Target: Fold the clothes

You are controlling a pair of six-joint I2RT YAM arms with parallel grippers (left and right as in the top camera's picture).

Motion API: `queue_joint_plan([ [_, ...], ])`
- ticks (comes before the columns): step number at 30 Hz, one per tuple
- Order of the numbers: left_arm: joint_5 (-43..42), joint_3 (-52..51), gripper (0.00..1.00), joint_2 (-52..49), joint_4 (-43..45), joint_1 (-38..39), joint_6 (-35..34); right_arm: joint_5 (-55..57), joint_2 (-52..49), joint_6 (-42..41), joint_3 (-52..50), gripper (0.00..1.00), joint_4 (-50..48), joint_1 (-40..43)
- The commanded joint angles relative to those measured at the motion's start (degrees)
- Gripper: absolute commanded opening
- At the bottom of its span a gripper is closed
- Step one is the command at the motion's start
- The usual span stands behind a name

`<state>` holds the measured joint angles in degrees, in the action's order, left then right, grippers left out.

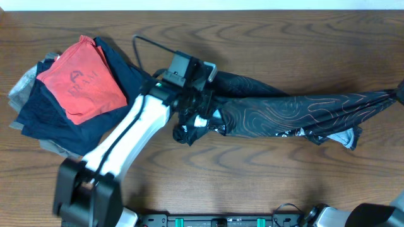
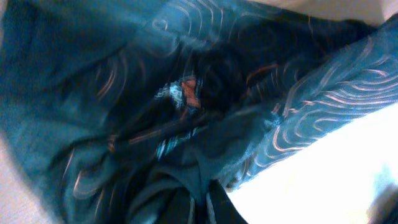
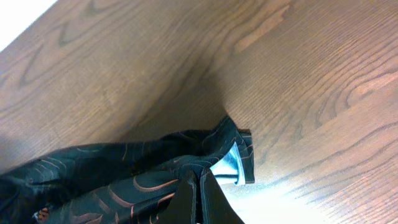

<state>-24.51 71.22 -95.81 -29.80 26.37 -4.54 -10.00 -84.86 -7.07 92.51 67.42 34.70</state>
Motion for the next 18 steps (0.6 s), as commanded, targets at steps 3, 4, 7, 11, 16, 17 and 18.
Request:
queue_joint_plan([
  [3,-10.16,0.26,0.06,-4.13,3.34,0.79,-2.47,1.68,-2.27,-0.59,0.79,0.01,0.07,-0.26],
  [4,-10.47,0.26,0.06,-4.20,3.04,1.18,-2.45,1.79,-2.56,-0.57,0.79,0.01,0.04,-0.26],
  [7,-10.47,0.26,0.38,-4.04,2.56,2.56,-2.45,1.88,-3.19,-0.59,0.79,0.01,-0.04,-0.28],
  [11,-10.34,0.26,0.98,-3.17,0.33,1.92,-2.43,2.16,-3.23,-0.55,0.79,0.01,-0.13,-0.26],
  [16,-2.93,0.26,0.98,-0.46,-4.76,-2.12,-8.63,2.29,-3.23,-0.59,0.79,0.01,-0.44,-0.26],
  [17,-0.31,0.26,0.98,-0.07,-6.54,-2.95,-11.76,2.32,-3.23,-0.57,0.79,0.01,-0.50,-0.26],
  [18,0.92,0.26,0.98,0.02,-7.74,-3.50,-13.92,2.29,-3.23,-0.59,0.79,0.01,-0.52,-0.26],
])
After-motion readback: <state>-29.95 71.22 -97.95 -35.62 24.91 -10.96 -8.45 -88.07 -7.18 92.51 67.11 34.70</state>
